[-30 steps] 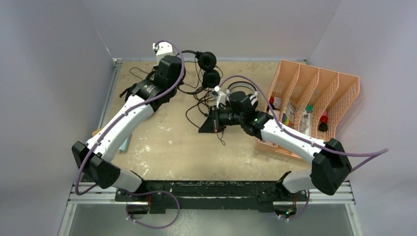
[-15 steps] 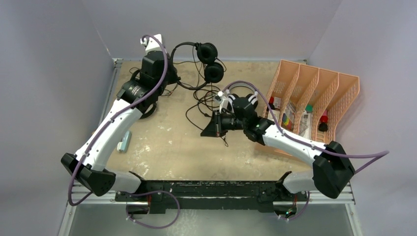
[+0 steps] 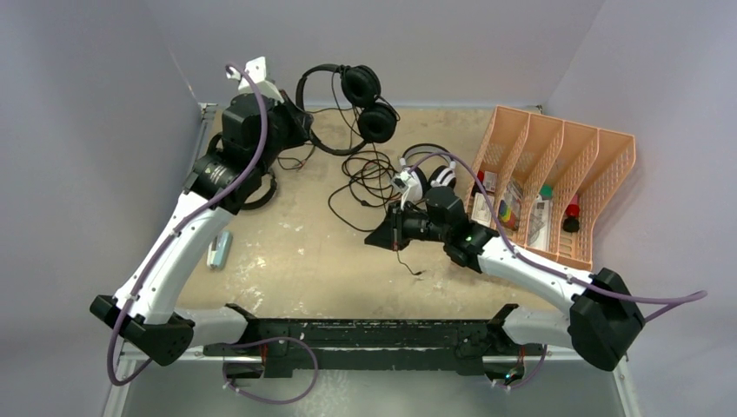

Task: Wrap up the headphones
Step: Wrap the headphones cable around the headphones.

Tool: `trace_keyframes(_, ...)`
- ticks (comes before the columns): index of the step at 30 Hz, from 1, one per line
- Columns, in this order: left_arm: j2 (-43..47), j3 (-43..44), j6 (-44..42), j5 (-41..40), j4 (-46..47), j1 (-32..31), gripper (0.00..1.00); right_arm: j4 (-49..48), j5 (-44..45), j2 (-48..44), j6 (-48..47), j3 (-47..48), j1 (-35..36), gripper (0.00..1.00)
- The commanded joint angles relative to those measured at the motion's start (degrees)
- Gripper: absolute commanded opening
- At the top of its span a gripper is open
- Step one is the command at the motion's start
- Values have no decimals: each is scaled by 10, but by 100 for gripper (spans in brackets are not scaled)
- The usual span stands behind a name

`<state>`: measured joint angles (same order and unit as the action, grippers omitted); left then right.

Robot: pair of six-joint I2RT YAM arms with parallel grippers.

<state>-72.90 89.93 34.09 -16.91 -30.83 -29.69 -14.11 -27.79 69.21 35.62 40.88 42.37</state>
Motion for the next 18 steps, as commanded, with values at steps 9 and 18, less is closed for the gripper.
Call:
trace_keyframes(9,76,-48,-37,234,132,10,0,-38,-13,-27,-18,-19,-52,0)
trace_keyframes(18,74,-49,-63,395,162,10,0,-46,-82,-4,-4,-18,-95,0)
